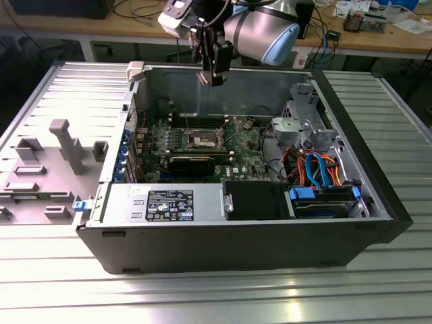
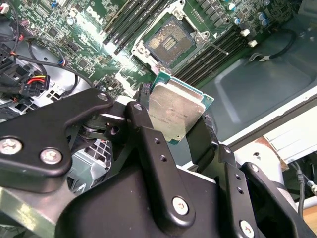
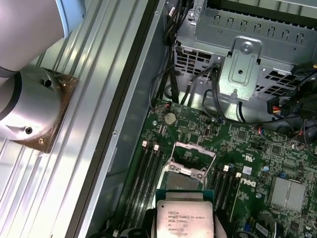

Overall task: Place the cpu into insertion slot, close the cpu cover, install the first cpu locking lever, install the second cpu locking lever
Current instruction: 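Place the cpu into insertion slot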

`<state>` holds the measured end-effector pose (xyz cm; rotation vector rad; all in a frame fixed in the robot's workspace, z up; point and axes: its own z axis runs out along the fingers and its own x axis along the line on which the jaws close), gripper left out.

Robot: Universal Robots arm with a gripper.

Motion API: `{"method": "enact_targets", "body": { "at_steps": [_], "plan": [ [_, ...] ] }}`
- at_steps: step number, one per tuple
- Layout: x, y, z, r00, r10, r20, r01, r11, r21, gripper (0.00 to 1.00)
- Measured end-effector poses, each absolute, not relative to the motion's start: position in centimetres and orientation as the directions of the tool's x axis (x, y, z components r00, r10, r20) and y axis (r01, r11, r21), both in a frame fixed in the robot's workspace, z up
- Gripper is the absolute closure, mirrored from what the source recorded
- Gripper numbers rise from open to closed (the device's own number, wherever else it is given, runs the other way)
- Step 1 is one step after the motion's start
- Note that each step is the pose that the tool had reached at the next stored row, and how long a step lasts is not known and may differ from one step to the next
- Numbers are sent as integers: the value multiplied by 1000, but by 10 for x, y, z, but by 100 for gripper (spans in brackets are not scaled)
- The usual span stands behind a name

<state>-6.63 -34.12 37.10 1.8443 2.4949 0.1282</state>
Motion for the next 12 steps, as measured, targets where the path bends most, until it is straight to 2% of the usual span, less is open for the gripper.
{"method": "enact_targets", "body": {
  "at_steps": [12],
  "plan": [
    [-66,-341,371,-261,965,20,962,259,87,45]
  ]
}}
